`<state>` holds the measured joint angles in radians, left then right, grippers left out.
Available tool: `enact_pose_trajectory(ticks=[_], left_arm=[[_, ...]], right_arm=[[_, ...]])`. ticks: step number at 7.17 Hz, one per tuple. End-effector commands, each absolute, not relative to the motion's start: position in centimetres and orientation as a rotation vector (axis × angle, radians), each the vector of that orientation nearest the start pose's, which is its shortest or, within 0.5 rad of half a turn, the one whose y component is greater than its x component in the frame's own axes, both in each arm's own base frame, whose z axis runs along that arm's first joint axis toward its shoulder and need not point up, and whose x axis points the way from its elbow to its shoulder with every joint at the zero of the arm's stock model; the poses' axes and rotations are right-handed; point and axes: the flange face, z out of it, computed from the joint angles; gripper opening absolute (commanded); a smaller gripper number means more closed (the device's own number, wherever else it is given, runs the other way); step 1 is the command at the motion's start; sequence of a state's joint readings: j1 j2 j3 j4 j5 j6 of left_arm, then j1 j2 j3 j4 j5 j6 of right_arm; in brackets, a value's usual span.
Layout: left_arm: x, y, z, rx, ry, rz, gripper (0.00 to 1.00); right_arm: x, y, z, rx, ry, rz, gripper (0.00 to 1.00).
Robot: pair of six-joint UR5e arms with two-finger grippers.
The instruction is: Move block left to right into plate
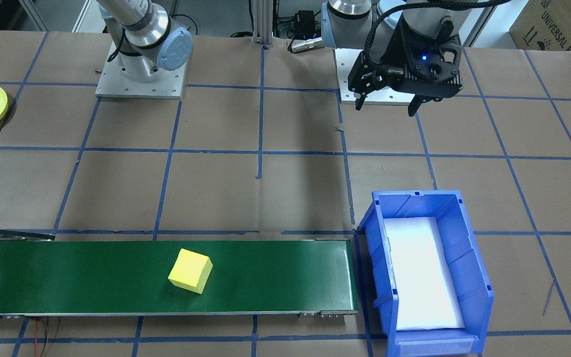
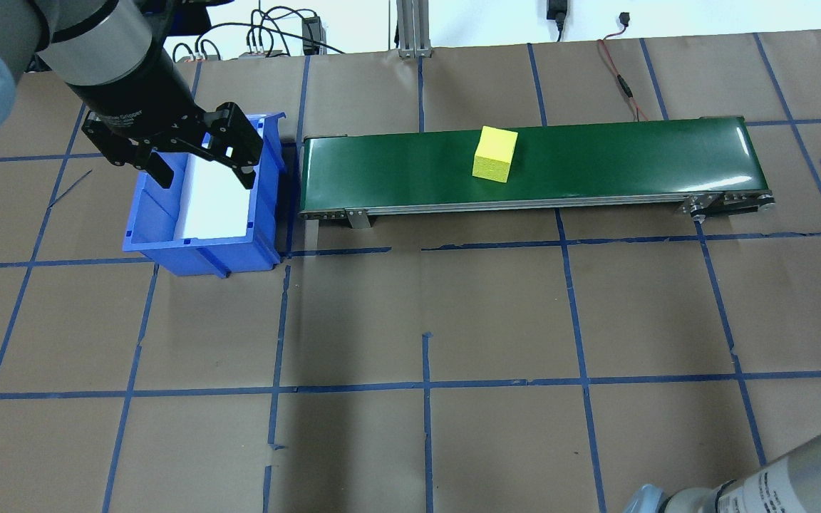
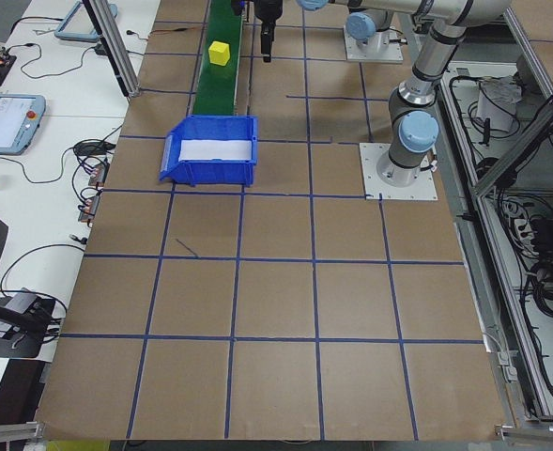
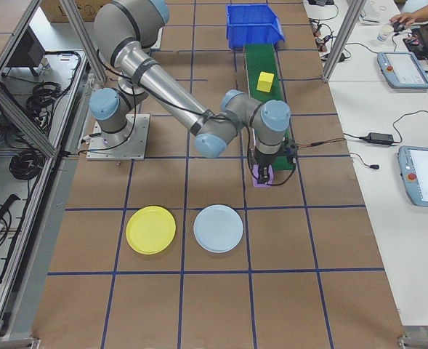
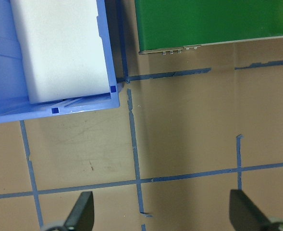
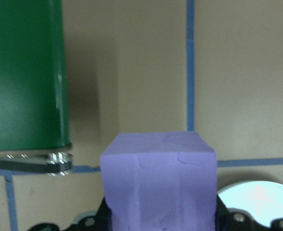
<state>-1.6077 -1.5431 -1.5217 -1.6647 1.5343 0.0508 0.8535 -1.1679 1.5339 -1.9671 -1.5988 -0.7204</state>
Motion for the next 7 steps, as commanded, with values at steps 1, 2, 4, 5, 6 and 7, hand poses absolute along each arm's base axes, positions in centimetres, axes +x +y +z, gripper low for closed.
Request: enact_pose_trajectory(ticks=[1, 2, 4, 5, 6, 7], left_arm=[[-15.4, -47.2, 51.6, 0.141, 3.174, 0.029, 1.00], [-15.4, -47.2, 51.6, 0.138, 3.175, 0.029, 1.00], [-15.2, -47.3, 51.9, 0.054, 3.186, 0.006, 1.00], [-15.1, -47.4, 52.1, 0.030, 3.184, -0.003, 1.00], [-15.0, -47.7, 52.4, 0.026, 3.182, -0.057, 1.00], [-15.0, -48.0, 52.7, 0.022, 3.181, -0.106, 1.00]], right_arm=[[-41.1, -48.4, 28.9, -0.020, 3.126, 0.067, 0.26], [-42.9, -45.3, 26.7, 0.050, 3.122, 0.096, 0.32], [-43.6, -44.6, 23.9, 0.078, 3.130, 0.064, 0.74], [-43.5, -44.5, 23.6, 0.080, 3.120, 0.074, 1.00], [-43.8, -44.7, 24.7, 0.081, 3.138, 0.058, 1.00], [-42.9, -45.6, 27.9, 0.102, 3.171, 0.003, 1.00]])
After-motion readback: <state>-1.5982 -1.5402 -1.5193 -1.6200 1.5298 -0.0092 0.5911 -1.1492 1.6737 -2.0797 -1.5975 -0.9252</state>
